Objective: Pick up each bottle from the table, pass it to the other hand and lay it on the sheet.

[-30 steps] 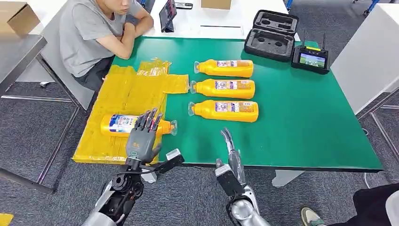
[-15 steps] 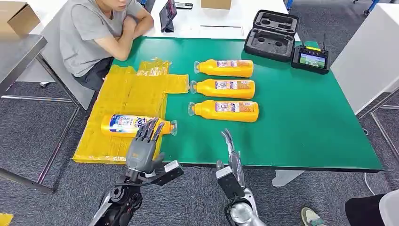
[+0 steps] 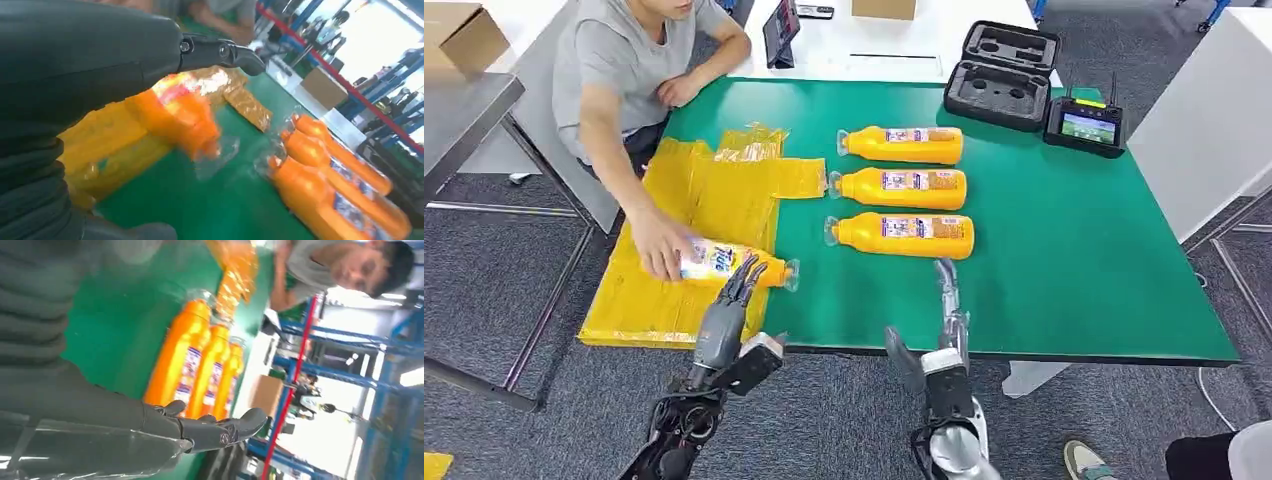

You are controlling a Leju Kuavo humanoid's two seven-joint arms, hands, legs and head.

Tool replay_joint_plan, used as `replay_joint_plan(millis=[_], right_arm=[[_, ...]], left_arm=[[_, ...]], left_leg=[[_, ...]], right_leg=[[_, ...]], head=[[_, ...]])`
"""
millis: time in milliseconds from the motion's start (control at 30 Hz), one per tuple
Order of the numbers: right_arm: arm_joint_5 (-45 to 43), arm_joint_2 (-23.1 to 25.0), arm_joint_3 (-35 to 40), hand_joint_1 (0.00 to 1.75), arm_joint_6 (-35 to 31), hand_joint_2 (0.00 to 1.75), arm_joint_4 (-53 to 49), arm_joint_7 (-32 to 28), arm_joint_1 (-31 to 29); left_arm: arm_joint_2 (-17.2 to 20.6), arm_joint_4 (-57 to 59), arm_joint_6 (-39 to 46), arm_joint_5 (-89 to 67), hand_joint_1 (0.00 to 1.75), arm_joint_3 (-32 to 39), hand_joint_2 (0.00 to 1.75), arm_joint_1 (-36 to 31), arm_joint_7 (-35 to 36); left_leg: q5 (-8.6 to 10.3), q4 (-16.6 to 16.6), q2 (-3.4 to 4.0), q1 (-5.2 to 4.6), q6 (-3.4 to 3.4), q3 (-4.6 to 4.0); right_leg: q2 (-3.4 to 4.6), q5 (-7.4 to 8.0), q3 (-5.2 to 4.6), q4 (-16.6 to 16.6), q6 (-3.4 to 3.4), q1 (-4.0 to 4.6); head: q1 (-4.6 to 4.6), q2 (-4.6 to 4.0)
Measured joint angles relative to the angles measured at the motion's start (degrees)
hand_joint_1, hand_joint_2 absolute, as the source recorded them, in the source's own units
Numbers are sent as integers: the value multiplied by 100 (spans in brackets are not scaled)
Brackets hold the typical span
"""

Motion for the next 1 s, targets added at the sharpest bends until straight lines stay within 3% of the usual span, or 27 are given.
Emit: replay_joint_plan(millis=[433, 1000], right_arm=[[4, 4, -634, 0, 33, 175, -833, 0, 299], [269, -18, -1102, 0, -418, 175, -971, 0, 374]], left_arm=[[-2, 79, -1087, 1601, 0, 105, 175, -21, -46], [-24, 205, -1347, 2012, 0, 55, 175, -21, -70]], left_leg=[[0, 0, 1, -1, 0, 1], [0, 0, 2, -1, 0, 2]], right_leg=[[1, 0, 1, 0, 0, -1], [1, 0, 0, 0, 0, -1]], head=[[0, 0], [0, 0]])
